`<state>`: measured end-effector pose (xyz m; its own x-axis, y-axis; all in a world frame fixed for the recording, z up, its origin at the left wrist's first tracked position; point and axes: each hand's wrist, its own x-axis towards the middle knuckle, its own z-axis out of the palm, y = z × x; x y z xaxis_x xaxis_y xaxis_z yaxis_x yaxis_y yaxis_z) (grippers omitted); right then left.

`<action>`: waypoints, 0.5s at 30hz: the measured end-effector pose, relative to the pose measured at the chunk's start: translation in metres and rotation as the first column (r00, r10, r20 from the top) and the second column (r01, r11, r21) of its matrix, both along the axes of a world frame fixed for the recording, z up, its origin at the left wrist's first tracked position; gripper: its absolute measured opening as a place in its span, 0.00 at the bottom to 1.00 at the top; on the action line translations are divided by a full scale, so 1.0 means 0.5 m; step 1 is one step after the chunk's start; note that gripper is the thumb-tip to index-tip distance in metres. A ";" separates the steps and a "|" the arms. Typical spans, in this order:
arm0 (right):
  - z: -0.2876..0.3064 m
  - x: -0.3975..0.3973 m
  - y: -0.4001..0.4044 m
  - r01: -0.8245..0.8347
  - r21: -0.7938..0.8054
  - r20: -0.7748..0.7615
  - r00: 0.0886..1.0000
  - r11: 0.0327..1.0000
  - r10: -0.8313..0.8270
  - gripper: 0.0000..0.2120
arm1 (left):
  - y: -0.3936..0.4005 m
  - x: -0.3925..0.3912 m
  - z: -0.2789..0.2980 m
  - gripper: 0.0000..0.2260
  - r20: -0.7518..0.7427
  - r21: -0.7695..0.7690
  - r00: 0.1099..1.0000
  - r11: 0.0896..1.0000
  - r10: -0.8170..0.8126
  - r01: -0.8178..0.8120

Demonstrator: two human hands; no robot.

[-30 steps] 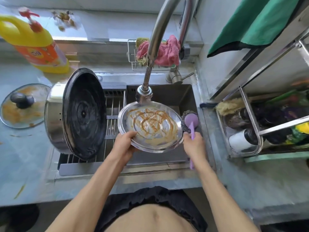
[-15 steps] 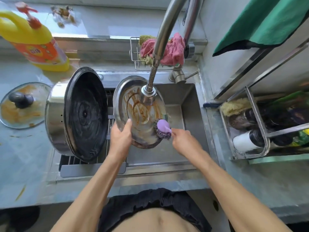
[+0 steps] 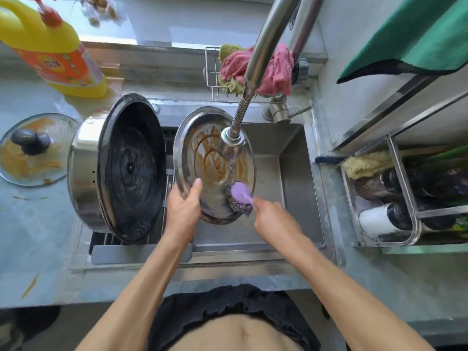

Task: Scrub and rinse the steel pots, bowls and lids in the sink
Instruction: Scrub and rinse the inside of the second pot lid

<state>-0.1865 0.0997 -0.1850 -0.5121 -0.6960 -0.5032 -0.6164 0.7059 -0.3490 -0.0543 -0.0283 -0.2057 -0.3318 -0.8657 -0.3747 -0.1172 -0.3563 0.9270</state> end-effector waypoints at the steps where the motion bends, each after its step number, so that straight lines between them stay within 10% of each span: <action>1: 0.001 0.015 0.003 -0.036 -0.033 0.018 0.999 0.999 0.036 0.19 | -0.004 0.000 0.001 0.12 -0.006 0.001 1.000 1.000 -0.001 0.001; 15: 0.021 0.021 0.011 -0.191 0.035 -0.117 0.974 0.981 0.194 0.29 | -0.001 -0.002 0.000 0.07 -0.048 0.093 0.999 0.996 0.020 -0.015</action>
<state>-0.1762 0.1055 -0.1747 -0.4269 -0.7762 -0.4639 -0.7775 0.5771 -0.2501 -0.0553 -0.0287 -0.2055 -0.3370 -0.8337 -0.4375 -0.0656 -0.4427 0.8943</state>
